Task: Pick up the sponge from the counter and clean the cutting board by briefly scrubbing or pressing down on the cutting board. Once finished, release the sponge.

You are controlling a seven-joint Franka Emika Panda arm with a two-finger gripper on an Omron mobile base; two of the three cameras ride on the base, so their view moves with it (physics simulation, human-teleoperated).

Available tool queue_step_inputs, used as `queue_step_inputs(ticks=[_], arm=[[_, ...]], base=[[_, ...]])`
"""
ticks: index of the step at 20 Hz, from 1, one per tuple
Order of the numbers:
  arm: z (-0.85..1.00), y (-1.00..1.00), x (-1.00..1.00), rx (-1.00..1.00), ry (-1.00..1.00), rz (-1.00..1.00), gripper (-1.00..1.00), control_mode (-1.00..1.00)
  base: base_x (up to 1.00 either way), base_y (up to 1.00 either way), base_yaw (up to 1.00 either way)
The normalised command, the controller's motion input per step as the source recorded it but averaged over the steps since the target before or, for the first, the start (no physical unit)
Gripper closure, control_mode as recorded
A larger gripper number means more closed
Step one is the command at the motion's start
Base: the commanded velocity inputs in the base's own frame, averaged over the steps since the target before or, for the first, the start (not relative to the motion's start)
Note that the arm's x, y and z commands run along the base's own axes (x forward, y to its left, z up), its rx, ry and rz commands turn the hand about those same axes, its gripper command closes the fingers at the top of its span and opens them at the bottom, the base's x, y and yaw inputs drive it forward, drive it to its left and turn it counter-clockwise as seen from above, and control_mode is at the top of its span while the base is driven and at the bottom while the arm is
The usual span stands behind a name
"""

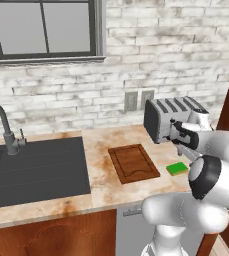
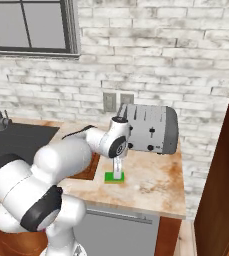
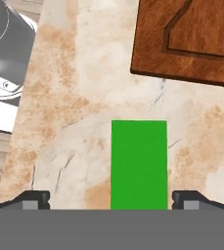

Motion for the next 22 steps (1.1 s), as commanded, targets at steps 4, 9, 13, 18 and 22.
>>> queue_step_inputs(ticks=[4,9,13,18,22], arm=[[0.76,0.20,-0.37,0.00,-0.10,0.00,-1.00,-1.00],[0.67,0.36,-0.52,0.00,-0.06,0.06,-1.00,-1.00],[0.52,0.39,-0.66,-0.01,-0.07,0.10,-1.00,-1.00],[0.43,0.42,-0.66,-0.04,-0.09,0.12,-1.00,-1.00],[0.49,0.42,-0.56,-0.06,-0.11,0.14,-1.00,-1.00]], base=[[0.00,0.00,0.00],[0.00,0.00,0.00],[0.00,0.00,0.00],[0.00,0.00,0.00],[0.00,0.00,0.00]])
